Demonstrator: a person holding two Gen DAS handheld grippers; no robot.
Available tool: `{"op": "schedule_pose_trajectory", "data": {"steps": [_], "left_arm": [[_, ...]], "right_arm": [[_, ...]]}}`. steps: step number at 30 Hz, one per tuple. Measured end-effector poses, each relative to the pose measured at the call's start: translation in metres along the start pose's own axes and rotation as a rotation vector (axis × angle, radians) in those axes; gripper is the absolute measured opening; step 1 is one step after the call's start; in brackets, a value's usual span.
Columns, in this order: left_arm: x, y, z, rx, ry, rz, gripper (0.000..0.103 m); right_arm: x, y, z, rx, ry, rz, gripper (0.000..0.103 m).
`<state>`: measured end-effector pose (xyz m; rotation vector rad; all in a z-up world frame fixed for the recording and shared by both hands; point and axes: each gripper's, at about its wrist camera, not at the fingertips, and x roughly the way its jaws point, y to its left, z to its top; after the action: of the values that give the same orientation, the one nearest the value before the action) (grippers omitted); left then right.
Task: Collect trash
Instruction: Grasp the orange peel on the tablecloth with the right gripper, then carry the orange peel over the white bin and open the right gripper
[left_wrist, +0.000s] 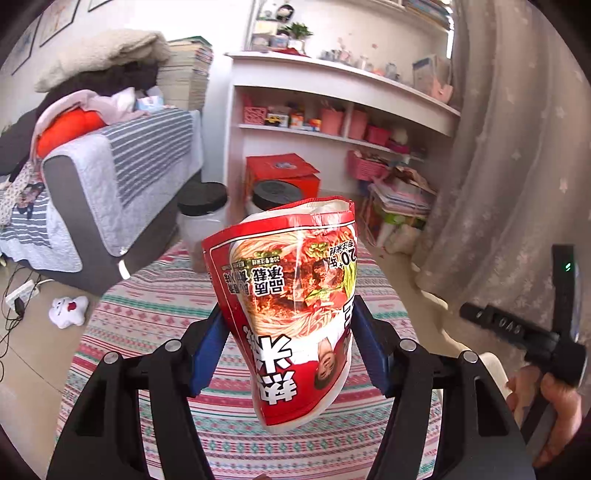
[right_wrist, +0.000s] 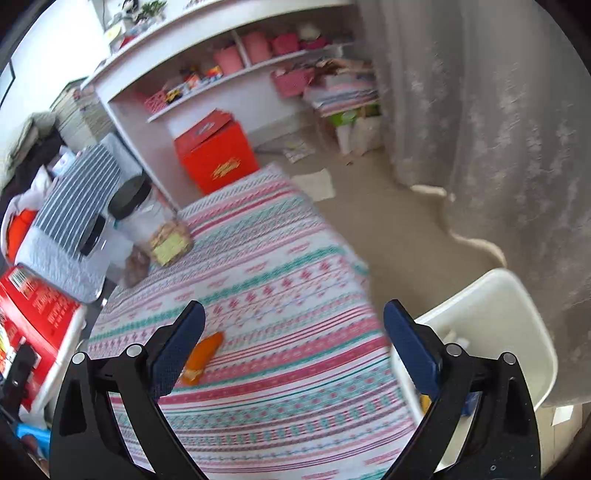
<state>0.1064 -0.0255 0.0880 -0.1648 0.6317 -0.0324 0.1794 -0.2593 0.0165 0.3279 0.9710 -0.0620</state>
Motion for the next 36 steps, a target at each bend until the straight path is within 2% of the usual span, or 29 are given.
{"op": "schedule_pose_trajectory", "data": {"steps": [3, 9, 12, 13, 15, 16, 17, 23, 29, 36], "left_arm": [[-0.001, 0.038, 0.007, -0.085, -0.001, 0.012, 0.064], [-0.004, 0.074, 0.012, -0.114, -0.016, 0.061, 0.064], [-0.003, 0.084, 0.012, -0.134, -0.003, 0.054, 0.064], [-0.001, 0.085, 0.012, -0.132, -0.001, 0.058, 0.064], [0.0, 0.088, 0.012, -0.126, 0.001, 0.069, 0.064], [0.0, 0.089, 0.011, -0.126, 0.003, 0.071, 0.064], [0.0, 0.091, 0.011, -0.128, 0.004, 0.072, 0.064], [-0.003, 0.091, 0.012, -0.134, -0.002, 0.074, 0.064], [-0.009, 0.075, 0.014, -0.125, -0.022, 0.049, 0.064], [-0.022, 0.036, 0.015, -0.082, -0.052, -0.01, 0.064]], "right_arm": [[0.045, 0.046, -0.017, -0.042, 0.068, -0.035, 0.093], [0.109, 0.09, -0.047, -0.047, 0.165, -0.105, 0.09], [0.131, 0.095, -0.056, -0.036, 0.203, -0.138, 0.075], [0.135, 0.095, -0.058, -0.027, 0.208, -0.133, 0.068], [0.138, 0.096, -0.059, -0.021, 0.199, -0.131, 0.06], [0.138, 0.098, -0.059, -0.029, 0.188, -0.137, 0.046], [0.137, 0.099, -0.059, -0.036, 0.182, -0.141, 0.037], [0.116, 0.093, -0.05, -0.041, 0.129, -0.119, 0.015], [0.044, 0.073, -0.024, -0.064, -0.04, -0.102, 0.012], [-0.048, 0.012, 0.002, -0.035, -0.235, -0.108, 0.012]]}}
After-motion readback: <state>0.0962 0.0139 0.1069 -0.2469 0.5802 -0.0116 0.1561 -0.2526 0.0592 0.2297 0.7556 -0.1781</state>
